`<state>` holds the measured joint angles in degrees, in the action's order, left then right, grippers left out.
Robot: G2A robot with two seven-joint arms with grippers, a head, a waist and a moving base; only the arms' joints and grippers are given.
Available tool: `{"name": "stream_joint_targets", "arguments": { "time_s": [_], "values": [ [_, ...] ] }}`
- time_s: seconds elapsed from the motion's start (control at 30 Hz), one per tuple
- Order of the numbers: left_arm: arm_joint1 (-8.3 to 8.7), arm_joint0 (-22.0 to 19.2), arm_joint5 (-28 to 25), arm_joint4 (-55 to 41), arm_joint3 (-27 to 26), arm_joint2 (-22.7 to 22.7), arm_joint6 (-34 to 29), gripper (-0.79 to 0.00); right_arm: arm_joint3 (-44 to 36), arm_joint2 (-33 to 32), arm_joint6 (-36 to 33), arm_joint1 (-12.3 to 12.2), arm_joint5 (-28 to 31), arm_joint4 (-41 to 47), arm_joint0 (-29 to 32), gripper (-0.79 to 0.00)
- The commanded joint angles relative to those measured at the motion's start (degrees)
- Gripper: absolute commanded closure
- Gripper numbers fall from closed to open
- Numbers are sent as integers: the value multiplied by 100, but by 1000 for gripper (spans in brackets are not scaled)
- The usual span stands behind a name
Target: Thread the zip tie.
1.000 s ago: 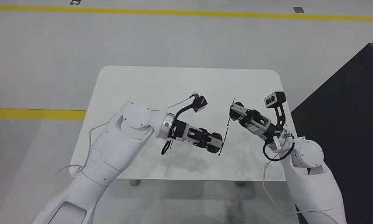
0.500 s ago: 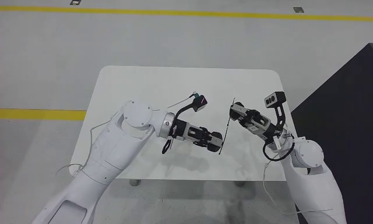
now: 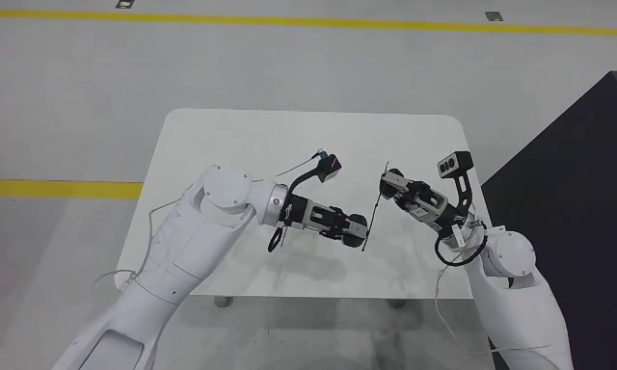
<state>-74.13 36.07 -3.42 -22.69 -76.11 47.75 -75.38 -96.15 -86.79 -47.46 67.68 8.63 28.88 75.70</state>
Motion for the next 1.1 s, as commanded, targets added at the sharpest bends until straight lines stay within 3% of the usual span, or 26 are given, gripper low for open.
{"name": "stream_joint_targets", "arguments": {
  "time_s": [0.0, 0.5, 1.07],
  "values": [
    [-5, -18, 19, 33, -8, -26, -7, 0, 0, 0, 0, 0, 0, 0, 0, 0],
    [-41, -112, -26, 79, 48, -102, 8, 0, -94, 26, 161, -3, -101, -32, 56, 0],
    [-36, -94, -61, 118, 23, -84, 32, 0, -140, 163, 50, -28, -880, 516, 163, 0]
  ]
}}
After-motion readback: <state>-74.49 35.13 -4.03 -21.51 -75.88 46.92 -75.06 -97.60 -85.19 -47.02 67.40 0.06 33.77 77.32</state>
